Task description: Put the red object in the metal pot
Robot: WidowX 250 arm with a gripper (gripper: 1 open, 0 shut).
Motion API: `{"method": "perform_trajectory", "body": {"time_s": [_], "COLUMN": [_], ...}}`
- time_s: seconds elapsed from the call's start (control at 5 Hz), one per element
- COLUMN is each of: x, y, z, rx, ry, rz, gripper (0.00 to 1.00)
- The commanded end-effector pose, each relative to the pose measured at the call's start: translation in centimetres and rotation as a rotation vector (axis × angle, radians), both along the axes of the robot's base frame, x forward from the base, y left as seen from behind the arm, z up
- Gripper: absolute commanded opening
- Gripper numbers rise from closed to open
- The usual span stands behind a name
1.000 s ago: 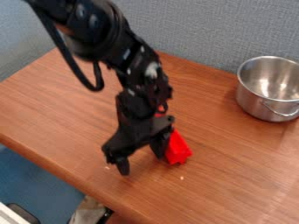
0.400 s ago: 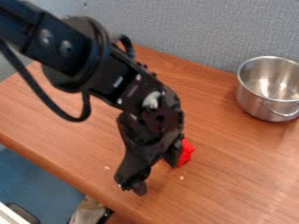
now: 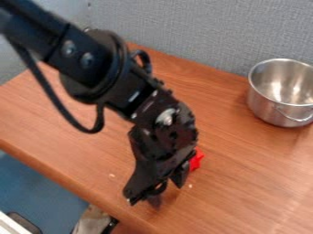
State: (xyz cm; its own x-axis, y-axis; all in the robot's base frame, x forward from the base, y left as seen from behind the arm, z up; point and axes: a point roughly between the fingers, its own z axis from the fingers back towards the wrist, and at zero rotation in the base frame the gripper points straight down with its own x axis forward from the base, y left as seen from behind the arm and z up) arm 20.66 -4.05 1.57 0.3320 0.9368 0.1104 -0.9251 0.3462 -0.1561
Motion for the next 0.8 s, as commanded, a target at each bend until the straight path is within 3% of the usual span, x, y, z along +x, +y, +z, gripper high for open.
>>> {"method": "perform_trajectory", "body": {"time_s": [0.0,0.2,0.4,0.6], "x": [1.5,3.5,6.3,8.1], "y": [-0.5,0.6,2.6,4.8], "z": [1.7,3.1,5.4,9.2], "rx": [-0.004,-0.028,-0.077,-0.118], "ry": [0.021,0.036,0.028,0.035], "rz": [-0.060,-0.178,-0.246,-0.221], "gripper": [0.00,0.00,0.00,0.00]}}
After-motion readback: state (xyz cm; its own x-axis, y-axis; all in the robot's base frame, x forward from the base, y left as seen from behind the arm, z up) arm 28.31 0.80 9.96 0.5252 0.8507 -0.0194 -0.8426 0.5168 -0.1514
